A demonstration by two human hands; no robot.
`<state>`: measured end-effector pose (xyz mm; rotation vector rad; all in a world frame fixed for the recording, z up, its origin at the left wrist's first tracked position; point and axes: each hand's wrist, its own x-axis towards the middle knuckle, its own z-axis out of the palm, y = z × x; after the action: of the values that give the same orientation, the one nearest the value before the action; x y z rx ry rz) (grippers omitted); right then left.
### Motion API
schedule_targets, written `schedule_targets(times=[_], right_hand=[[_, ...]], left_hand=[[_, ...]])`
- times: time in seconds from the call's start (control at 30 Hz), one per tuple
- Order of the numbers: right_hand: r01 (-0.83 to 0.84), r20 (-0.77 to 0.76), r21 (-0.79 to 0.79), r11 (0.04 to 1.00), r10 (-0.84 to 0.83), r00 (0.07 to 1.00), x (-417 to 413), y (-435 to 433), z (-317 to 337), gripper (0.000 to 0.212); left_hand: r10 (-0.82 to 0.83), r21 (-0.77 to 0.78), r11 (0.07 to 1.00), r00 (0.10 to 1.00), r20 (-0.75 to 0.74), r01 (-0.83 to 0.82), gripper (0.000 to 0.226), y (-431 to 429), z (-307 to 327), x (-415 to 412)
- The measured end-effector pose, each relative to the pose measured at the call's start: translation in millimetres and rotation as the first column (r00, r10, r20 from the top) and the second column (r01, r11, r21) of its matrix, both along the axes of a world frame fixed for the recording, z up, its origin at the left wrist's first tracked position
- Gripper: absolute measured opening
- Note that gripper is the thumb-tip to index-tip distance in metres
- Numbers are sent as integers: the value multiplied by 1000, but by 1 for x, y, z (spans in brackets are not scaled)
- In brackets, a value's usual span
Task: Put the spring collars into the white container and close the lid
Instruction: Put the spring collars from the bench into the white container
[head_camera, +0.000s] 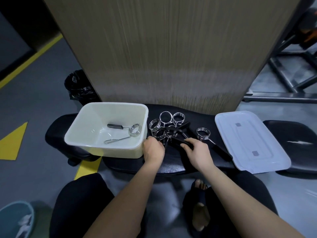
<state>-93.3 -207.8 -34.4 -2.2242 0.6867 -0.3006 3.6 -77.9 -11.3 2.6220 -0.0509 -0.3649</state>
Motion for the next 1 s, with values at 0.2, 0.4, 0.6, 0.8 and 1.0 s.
schedule_targets(times=[0.2,0.4,0.6,0.8,1.0], right_hand=[[35,-74,-15,999,-36,997,-5,-3,-6,26],[51,-114,-20,999,-53,992,-4,10,-3,30],[54,-158,-107,993,-71,985,5,22,2,31],[-16,-230,-370,929,-75,970,20,39,8,34],[-108,-308,-397,912,-22,951,46,36,8,31]], left_hand=[[-84,107,992,992,97,74,26,-11,32,-1],[-170,-26,981,913,372,194,28,-10,65,-11],[-189,-121,943,800,569,309,20,62,104,23],[-234,-91,942,825,515,324,19,176,112,101],[-441,37,889,831,339,457,17,229,99,167]])
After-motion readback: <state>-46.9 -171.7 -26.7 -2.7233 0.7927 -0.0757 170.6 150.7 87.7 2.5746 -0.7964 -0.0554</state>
